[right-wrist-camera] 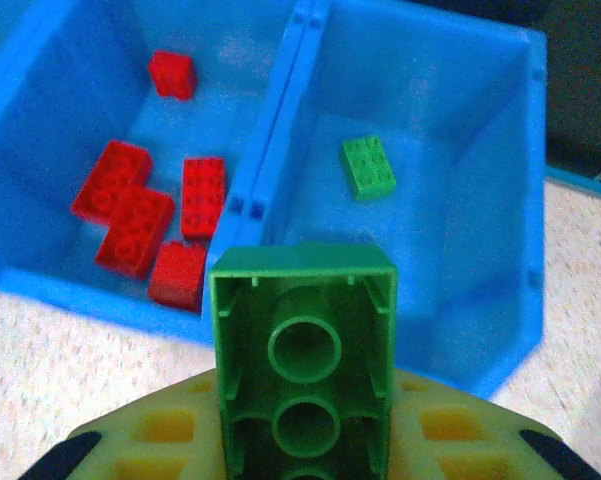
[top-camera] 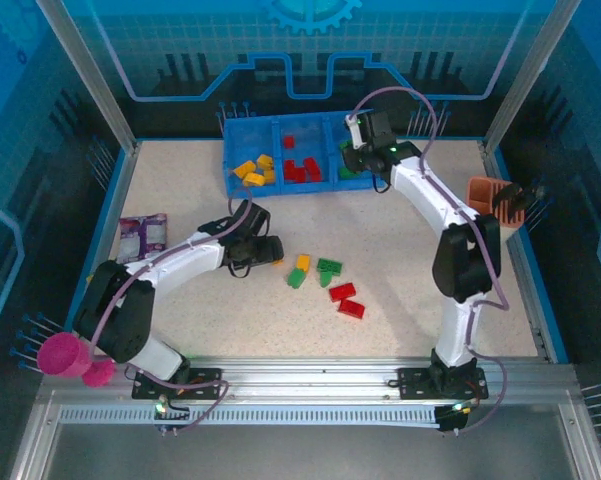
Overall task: Sort the legos into containers by color
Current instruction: Place the lego in the container.
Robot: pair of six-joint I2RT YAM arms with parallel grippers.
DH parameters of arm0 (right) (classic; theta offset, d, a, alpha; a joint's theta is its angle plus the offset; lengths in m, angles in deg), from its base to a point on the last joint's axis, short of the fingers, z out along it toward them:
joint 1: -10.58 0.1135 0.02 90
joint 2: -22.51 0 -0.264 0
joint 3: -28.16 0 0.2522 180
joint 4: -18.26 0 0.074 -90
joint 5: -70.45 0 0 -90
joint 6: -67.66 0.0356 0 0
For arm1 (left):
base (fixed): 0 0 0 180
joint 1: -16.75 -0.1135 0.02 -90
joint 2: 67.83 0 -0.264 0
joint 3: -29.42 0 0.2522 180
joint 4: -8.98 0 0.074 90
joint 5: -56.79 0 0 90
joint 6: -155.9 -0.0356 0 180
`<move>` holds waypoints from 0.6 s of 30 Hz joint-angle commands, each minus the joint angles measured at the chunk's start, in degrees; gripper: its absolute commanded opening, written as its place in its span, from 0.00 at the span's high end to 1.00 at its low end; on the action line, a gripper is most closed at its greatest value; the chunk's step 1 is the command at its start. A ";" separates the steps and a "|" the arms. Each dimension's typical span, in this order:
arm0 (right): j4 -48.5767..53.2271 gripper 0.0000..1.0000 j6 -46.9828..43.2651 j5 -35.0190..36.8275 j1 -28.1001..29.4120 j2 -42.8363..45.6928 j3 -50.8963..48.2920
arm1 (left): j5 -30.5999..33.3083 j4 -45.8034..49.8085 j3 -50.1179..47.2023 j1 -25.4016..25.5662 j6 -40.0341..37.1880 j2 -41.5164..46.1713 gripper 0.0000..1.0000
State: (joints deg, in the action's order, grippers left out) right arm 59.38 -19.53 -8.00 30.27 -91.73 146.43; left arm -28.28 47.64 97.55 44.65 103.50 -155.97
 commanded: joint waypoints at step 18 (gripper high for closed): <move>2.35 0.65 -4.08 2.66 -4.12 -27.73 27.67 | 2.83 -5.07 3.85 1.95 5.77 -11.28 0.26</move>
State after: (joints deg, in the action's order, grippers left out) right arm 59.25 -22.24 -5.15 26.53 -117.61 170.50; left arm -27.67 43.43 99.49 46.15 107.65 -166.05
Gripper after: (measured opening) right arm 0.343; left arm 0.743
